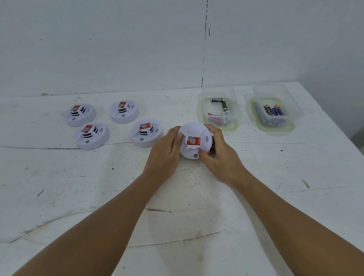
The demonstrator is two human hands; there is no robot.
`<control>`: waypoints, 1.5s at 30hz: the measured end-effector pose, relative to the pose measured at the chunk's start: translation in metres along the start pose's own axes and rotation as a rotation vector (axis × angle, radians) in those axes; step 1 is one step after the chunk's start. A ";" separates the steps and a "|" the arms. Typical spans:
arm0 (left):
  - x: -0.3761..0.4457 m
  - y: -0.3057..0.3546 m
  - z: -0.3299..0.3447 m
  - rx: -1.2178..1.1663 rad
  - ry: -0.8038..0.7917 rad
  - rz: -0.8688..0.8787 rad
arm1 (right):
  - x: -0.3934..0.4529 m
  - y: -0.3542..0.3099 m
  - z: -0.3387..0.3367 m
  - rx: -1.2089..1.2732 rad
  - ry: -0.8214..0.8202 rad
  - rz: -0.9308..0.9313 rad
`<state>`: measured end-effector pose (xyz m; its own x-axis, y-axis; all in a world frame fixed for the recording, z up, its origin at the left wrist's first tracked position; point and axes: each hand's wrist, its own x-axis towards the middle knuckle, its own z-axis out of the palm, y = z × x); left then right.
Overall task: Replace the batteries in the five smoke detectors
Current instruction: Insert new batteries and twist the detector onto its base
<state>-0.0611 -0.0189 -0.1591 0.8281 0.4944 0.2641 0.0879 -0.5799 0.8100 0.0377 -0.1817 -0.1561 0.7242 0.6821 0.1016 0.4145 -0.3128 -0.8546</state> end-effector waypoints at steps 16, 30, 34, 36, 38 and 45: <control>0.000 -0.001 0.000 -0.003 0.002 0.005 | 0.001 0.002 0.001 0.004 0.005 0.003; 0.000 0.001 0.001 0.002 0.004 -0.009 | 0.001 0.002 0.001 -0.006 -0.001 0.009; 0.000 0.001 0.000 -0.003 0.000 -0.002 | 0.000 0.001 0.001 -0.005 0.002 0.009; -0.001 0.002 0.000 -0.002 -0.004 0.001 | 0.000 0.001 0.000 -0.001 0.004 0.008; -0.001 0.002 0.000 0.000 -0.006 0.003 | 0.000 0.001 0.000 0.000 0.004 0.008; -0.001 0.003 -0.001 -0.013 -0.008 0.003 | 0.001 0.002 0.001 0.003 0.007 0.010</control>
<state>-0.0620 -0.0208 -0.1564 0.8329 0.4873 0.2624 0.0780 -0.5728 0.8160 0.0384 -0.1813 -0.1578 0.7320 0.6745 0.0961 0.4056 -0.3181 -0.8569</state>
